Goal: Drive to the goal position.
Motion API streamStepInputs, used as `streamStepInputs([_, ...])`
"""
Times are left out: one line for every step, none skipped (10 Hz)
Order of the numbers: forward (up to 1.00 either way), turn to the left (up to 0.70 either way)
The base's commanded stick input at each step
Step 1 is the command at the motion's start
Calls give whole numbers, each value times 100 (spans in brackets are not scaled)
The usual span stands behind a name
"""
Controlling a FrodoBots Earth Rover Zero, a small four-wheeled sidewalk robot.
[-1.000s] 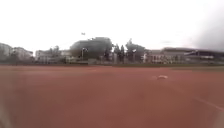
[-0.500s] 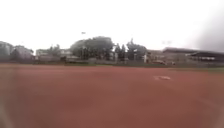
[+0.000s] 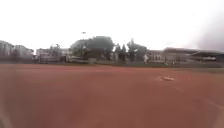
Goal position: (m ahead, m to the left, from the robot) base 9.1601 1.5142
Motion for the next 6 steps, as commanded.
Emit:
streamStepInputs([70,0])
streamStepInputs([70,0])
streamStepInputs([70,0])
streamStepInputs([70,0])
streamStepInputs([70,0])
streamStepInputs([70,0])
